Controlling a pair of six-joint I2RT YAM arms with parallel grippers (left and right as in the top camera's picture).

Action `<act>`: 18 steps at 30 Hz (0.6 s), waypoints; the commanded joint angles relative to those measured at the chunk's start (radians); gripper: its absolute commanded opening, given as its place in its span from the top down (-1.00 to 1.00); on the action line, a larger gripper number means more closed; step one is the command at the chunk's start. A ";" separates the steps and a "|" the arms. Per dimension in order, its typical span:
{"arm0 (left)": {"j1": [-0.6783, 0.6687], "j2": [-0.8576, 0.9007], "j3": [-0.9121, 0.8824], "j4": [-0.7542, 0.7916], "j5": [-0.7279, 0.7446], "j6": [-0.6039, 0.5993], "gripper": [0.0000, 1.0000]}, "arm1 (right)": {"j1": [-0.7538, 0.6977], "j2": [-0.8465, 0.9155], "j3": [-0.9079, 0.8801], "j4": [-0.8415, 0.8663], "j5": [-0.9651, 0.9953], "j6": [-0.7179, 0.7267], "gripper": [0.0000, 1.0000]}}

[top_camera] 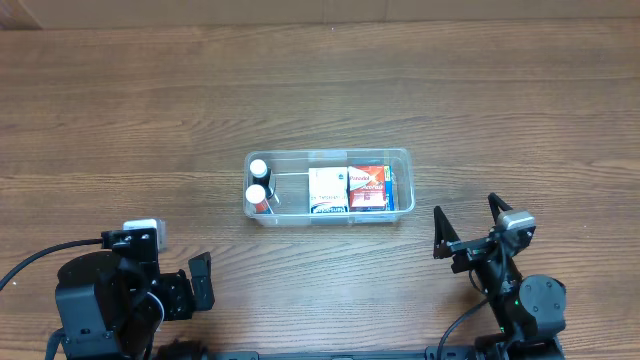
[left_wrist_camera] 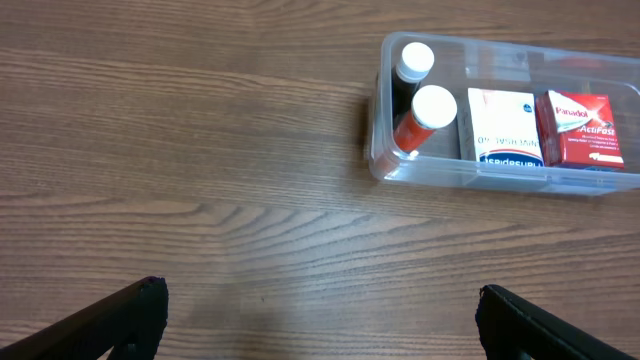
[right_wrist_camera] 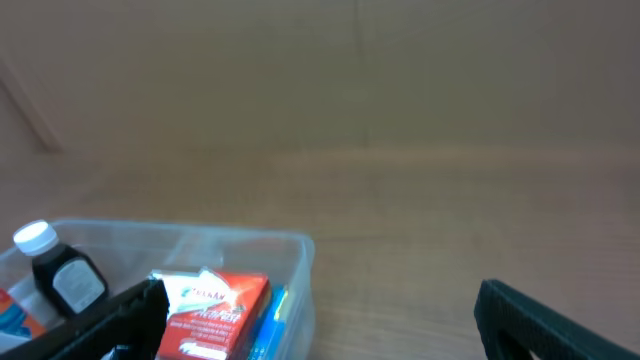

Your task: Pack container

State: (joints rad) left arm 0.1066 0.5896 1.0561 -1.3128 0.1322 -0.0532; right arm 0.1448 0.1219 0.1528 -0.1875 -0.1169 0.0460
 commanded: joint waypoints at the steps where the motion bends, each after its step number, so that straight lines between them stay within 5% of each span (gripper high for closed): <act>1: 0.002 -0.009 -0.001 0.003 0.016 -0.021 -1.00 | 0.002 -0.077 -0.124 0.154 -0.035 -0.081 -1.00; 18: 0.002 -0.009 -0.001 0.003 0.016 -0.021 -1.00 | -0.011 -0.119 -0.145 0.105 0.097 -0.099 -1.00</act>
State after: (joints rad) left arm 0.1066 0.5900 1.0561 -1.3125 0.1322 -0.0532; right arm 0.1379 0.0154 0.0181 -0.0895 -0.0334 -0.0486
